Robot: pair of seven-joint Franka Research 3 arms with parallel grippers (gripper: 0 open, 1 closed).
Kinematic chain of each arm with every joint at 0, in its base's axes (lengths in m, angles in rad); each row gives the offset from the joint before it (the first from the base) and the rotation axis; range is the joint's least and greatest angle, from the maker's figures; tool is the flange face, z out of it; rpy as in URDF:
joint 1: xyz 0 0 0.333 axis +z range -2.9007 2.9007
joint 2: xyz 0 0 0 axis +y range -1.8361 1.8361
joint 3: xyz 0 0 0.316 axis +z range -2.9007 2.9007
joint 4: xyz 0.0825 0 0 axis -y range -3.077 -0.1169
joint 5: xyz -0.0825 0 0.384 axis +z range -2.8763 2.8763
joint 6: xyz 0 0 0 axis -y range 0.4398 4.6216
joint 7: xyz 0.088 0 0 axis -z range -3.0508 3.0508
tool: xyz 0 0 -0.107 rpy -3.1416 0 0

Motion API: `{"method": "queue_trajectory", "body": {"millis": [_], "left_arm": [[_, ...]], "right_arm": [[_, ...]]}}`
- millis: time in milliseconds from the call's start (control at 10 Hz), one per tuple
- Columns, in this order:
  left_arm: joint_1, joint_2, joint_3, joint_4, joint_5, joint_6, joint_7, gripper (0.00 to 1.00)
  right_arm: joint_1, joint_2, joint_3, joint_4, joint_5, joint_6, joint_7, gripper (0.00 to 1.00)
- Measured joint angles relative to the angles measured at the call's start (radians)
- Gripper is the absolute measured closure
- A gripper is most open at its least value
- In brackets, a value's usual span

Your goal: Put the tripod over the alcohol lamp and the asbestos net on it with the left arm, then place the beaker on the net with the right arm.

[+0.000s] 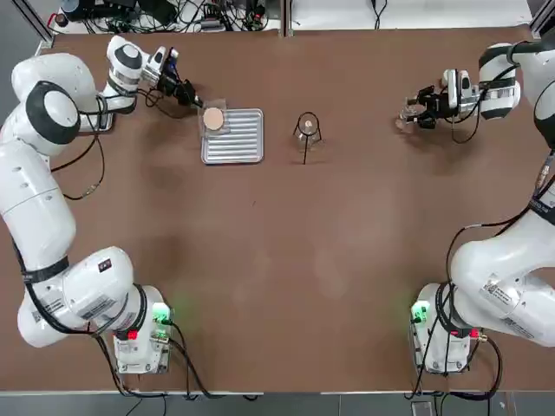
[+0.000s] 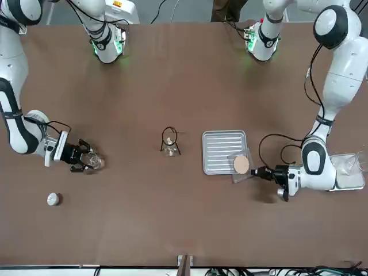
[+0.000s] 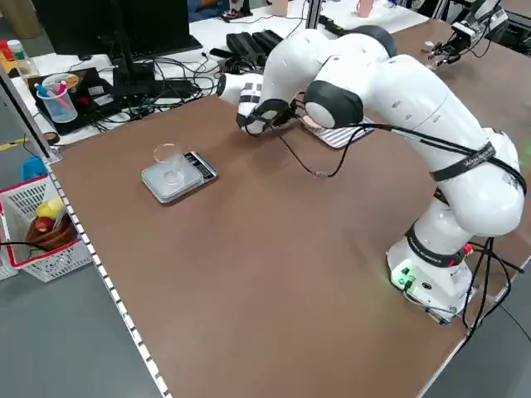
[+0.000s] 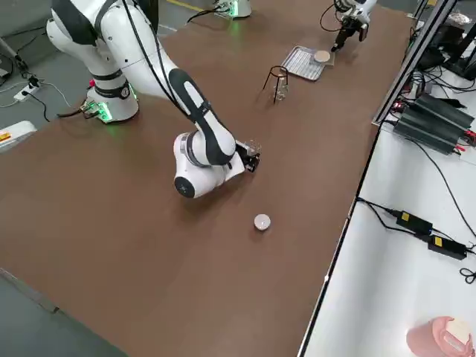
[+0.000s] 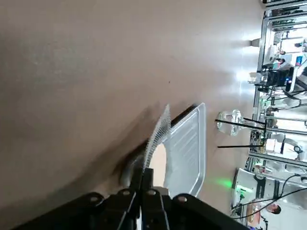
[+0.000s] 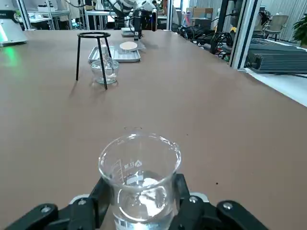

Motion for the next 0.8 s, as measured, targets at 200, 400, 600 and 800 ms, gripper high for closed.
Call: {"method": "queue_trajectory", "body": {"millis": [200, 400, 600, 800], "left_arm": [[0.034, -0.004, -0.075, 0.003, -0.001, -0.007, -0.081, 0.98], [0.034, -0.007, -0.135, 0.004, -0.038, -0.008, -0.124, 0.98], [0.009, -0.007, -0.175, 0.003, -0.084, -0.008, -0.126, 0.98], [-0.041, -0.007, -0.195, 0.003, -0.133, 0.005, -0.106, 0.98]], "right_arm": [[0.000, 0.000, 0.000, 0.000, 0.000, 0.000, 0.000, 0.42], [0.000, 0.000, 0.000, 0.000, 0.000, 0.000, 0.000, 0.42], [0.000, 0.000, 0.000, 0.000, 0.000, 0.000, 0.000, 0.42], [0.000, 0.000, 0.000, 0.000, 0.000, 0.000, 0.000, 0.42]]}}
